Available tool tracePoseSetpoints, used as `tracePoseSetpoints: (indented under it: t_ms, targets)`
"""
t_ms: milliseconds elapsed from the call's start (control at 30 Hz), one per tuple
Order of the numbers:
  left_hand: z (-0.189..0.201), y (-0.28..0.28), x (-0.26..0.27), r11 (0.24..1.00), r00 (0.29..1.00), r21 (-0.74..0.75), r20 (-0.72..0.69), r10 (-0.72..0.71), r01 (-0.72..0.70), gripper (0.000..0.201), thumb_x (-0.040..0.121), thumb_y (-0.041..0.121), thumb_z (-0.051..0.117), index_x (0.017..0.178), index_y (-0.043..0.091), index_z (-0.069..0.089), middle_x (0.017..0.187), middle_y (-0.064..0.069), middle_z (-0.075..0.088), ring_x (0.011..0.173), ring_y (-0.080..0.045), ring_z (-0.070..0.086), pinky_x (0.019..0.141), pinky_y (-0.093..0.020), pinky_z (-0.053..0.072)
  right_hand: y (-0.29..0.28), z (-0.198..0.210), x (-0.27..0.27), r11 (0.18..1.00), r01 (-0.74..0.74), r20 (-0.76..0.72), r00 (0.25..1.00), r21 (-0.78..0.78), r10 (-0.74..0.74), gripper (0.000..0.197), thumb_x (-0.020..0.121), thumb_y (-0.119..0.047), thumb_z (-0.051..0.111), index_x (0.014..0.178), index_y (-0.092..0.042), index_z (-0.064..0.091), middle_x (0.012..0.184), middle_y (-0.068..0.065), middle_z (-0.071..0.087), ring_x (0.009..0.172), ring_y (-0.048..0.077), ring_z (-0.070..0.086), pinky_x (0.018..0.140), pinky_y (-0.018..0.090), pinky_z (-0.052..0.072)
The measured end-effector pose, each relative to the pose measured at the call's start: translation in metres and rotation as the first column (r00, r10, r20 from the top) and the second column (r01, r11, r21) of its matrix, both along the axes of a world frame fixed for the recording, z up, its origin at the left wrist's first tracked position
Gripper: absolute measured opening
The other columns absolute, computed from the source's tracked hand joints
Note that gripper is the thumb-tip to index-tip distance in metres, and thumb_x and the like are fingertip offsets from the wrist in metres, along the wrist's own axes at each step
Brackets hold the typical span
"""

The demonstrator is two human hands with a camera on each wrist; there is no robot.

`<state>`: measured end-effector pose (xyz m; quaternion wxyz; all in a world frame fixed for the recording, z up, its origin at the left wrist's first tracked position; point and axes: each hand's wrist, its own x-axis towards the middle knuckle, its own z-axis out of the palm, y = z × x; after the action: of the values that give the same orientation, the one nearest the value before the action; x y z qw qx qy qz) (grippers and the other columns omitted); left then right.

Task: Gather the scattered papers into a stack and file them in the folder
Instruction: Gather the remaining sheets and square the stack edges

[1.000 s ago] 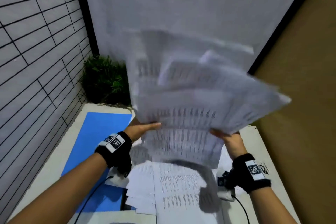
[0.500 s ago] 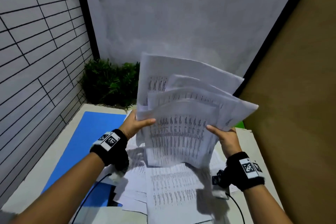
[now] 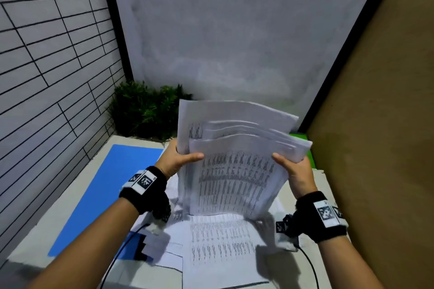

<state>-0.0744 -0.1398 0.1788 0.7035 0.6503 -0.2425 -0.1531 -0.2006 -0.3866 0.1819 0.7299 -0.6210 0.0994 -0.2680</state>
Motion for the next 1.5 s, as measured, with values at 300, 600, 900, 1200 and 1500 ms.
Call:
tracePoseSetpoints:
  t_ms: [300, 600, 900, 1200, 1500]
  targets:
    - [-0.009, -0.007, -0.004, 0.998, 0.997, 0.009, -0.037, 0.062, -0.062, 0.082, 0.021, 0.058, 0.085, 0.090, 0.020, 0.062, 0.077, 0.010, 0.074, 0.076, 0.001, 0.068, 0.065, -0.014, 0.054, 0.026, 0.100, 0.006, 0.548, 0.325, 0.185, 0.937, -0.771, -0.296, 0.074, 0.074, -0.033, 0.073, 0.135, -0.012, 0.037, 0.123, 0.007, 0.058, 0.111, 0.019, 0.055, 0.098, 0.032, 0.042]
    - [-0.018, -0.014, -0.017, 0.997, 0.999, 0.051, 0.009, 0.052, -0.053, 0.079, 0.026, 0.054, 0.085, 0.095, 0.028, 0.060, 0.095, 0.005, 0.068, 0.088, -0.004, 0.065, 0.079, -0.017, 0.053, 0.091, 0.070, 0.024, -0.154, -0.430, -0.385, 0.887, -0.889, -0.257, 0.082, 0.087, -0.048, 0.049, 0.147, -0.015, 0.004, 0.151, 0.008, 0.027, 0.140, 0.025, 0.024, 0.112, 0.054, 0.015]
    - [-0.021, -0.016, -0.019, 0.980, 0.987, 0.118, -0.012, 0.162, -0.160, 0.029, 0.072, 0.006, 0.073, 0.085, 0.026, 0.058, 0.087, 0.004, 0.063, 0.079, -0.001, 0.061, 0.073, -0.017, 0.054, 0.051, 0.066, -0.011, -0.109, -0.477, -0.401, 0.823, -0.872, -0.402, 0.054, 0.086, -0.040, 0.053, 0.132, -0.020, 0.036, 0.124, 0.011, 0.057, 0.112, 0.031, 0.056, 0.088, 0.040, 0.042]
    - [-0.038, -0.022, -0.023, 0.988, 0.987, 0.136, -0.126, 0.096, -0.079, 0.076, 0.029, 0.046, 0.086, 0.094, 0.016, 0.062, 0.092, -0.002, 0.068, 0.085, -0.010, 0.065, 0.070, -0.016, 0.055, -0.003, -0.015, -0.017, 0.984, -0.112, -0.369, 0.928, -0.138, 0.053, 0.033, 0.060, -0.009, 0.082, 0.086, -0.010, 0.063, 0.065, -0.013, 0.071, 0.059, -0.006, 0.061, 0.067, 0.021, 0.052]
    - [-0.004, -0.006, -0.025, 0.983, 0.983, 0.002, 0.000, 0.183, -0.183, 0.050, 0.042, 0.032, 0.088, 0.084, 0.020, 0.063, 0.069, 0.022, 0.072, 0.071, 0.005, 0.067, 0.069, -0.020, 0.054, 0.008, -0.013, -0.003, 1.000, 0.002, -0.096, 0.995, 0.019, 0.000, 0.060, 0.038, -0.037, 0.086, 0.088, -0.013, 0.063, 0.071, -0.014, 0.073, 0.068, 0.001, 0.064, 0.069, 0.018, 0.055]
